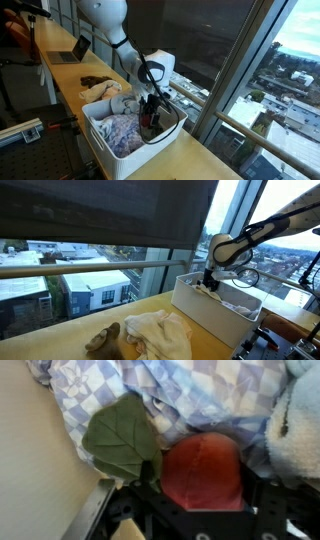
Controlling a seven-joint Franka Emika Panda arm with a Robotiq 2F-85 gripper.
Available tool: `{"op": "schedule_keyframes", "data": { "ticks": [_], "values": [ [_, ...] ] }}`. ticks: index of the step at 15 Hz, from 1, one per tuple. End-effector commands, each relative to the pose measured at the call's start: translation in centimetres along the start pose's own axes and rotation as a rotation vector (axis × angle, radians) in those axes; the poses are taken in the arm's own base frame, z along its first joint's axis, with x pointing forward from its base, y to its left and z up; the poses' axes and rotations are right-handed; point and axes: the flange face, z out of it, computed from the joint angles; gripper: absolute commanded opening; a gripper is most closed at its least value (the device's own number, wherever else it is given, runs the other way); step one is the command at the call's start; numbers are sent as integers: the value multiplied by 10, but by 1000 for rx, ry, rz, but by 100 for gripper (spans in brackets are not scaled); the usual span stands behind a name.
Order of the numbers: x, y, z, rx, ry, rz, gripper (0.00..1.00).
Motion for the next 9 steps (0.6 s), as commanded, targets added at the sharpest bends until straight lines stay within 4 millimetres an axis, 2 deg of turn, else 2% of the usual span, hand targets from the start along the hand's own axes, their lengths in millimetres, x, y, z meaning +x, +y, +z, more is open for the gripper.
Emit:
{"op": "schedule_keyframes", "data": {
  "ticks": [1,5,8,9],
  "values": [
    [1,-6,1,2,5,3,49],
    [-2,-11,-21,31,2,12,21],
    [-14,-17,-62,70,18,18,2],
    [-20,-21,-82,84,31,14,0]
  ]
}}
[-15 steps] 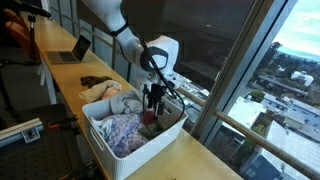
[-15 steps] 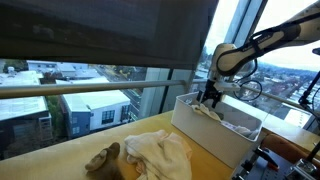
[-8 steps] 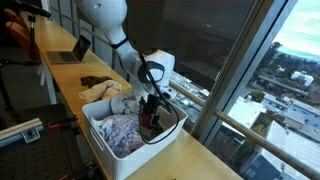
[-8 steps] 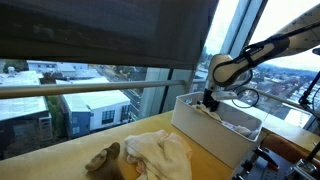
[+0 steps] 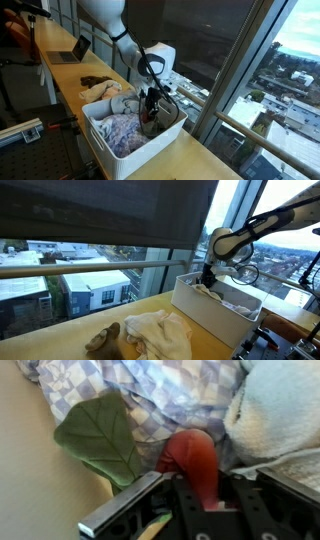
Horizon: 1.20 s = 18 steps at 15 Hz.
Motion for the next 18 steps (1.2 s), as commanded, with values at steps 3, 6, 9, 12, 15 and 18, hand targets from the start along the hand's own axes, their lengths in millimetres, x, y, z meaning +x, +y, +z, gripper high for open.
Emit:
{"op": "schedule_keyframes", "data": {
  "ticks": [3,6,9,12,15,18],
  "values": [
    [-36,-36,-115,80,83,-30,2],
    [-70,-79,-171,108,128,-94,3],
    [-125,-140,-190,124,116,-176,3],
    [-176,-201,-166,131,86,-288,3],
    [-218,-253,-138,125,59,-398,3],
    [-246,-297,-117,124,49,-484,3]
  ]
}}
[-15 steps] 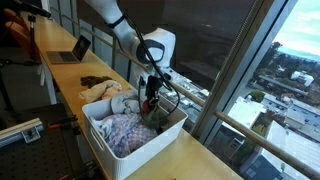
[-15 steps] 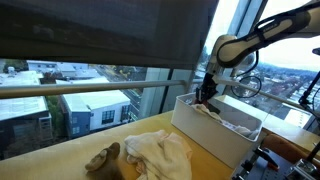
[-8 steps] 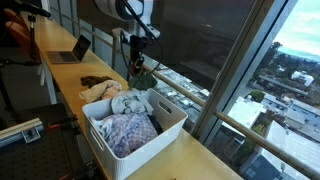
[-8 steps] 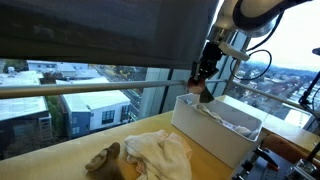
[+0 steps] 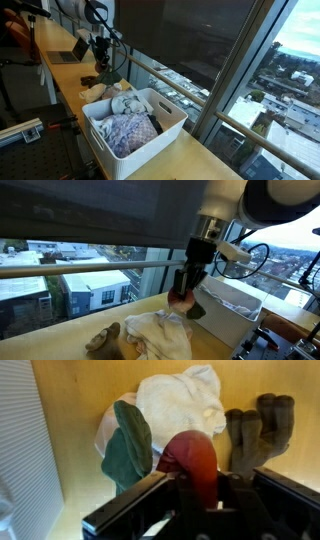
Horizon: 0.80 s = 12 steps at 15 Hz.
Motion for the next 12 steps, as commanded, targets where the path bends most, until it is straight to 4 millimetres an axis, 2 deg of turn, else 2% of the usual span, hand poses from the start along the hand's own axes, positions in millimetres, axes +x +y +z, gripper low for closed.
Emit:
{"op": "schedule_keyframes", "data": {
  "ticks": [1,6,9,10,12],
  "values": [
    [-2,-50,23,3,2,-78,3],
    [4,-108,38,4,15,-168,3],
    [14,-124,42,5,31,-197,3],
    [19,-125,43,2,36,-201,32],
    [30,-115,42,-4,41,-192,46]
  ]
}}
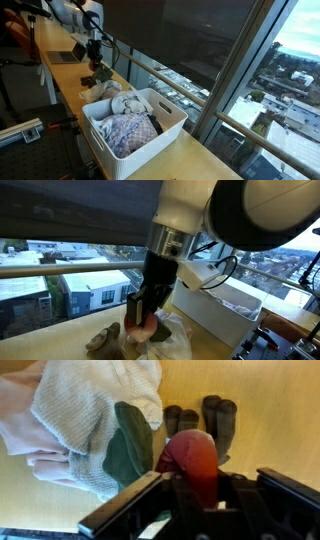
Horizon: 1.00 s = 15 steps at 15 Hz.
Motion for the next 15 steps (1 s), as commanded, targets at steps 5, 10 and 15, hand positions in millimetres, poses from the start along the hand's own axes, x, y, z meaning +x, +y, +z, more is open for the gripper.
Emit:
{"op": "schedule_keyframes", "data": {
  "ticks": [5,10,15],
  "values": [
    [35,95,-23,-36,33,114,82],
    [26,225,-54,-17,38,281,100],
    [-15,340,-59,-19,19,414,100]
  ]
}}
